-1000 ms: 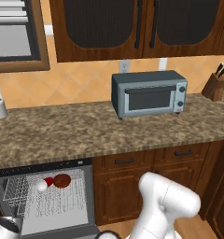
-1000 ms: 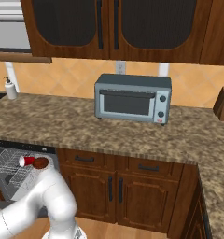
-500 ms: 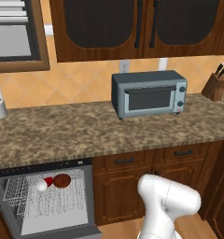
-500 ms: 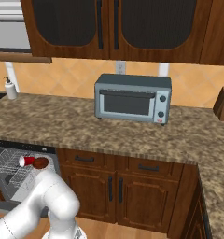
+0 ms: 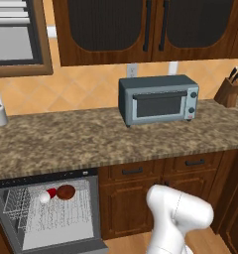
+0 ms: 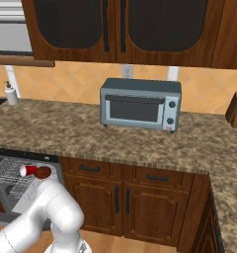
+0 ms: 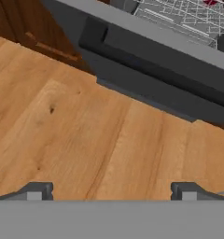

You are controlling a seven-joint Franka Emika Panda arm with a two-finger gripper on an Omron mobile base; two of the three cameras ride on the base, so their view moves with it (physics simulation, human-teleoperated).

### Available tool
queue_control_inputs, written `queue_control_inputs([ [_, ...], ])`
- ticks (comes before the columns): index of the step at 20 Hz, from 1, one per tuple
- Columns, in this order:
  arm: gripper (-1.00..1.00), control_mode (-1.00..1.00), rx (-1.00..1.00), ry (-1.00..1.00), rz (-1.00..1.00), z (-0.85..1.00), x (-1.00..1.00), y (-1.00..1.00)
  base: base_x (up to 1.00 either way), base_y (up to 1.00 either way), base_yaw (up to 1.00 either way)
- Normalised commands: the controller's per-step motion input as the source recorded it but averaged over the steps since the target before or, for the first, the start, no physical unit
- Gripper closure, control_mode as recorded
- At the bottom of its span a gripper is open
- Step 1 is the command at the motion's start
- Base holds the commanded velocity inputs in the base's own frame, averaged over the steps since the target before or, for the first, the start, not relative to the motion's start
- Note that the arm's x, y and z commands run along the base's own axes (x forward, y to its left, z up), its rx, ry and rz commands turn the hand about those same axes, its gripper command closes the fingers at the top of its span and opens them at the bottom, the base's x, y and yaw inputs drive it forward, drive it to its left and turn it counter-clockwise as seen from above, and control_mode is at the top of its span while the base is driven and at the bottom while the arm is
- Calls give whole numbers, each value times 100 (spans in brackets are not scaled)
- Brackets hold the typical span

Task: Pick up the cup and bowl from the counter, place them in the dishwasher, and close the dishwasher door.

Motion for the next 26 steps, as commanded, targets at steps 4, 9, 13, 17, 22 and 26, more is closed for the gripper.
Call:
queue_control_inputs([
  [4, -100, -100, -29, 10, 0, -100, 10, -77, 0, 0, 0],
  [9, -100, -100, -38, 7, 0, -100, 30, -81, 0, 0, 0],
  [13, -100, -100, -31, -19, -3, -100, 25, -97, 0, 0, 0],
  [17, -100, -100, -20, -22, -7, -100, 26, -79, 0, 0, 0],
  [22, -100, -100, 0, -15, 9, -53, 84, -91, 0, 0, 0],
  [26, -100, -100, -4, -4, 25, -33, 100, -10, 0, 0, 0],
])
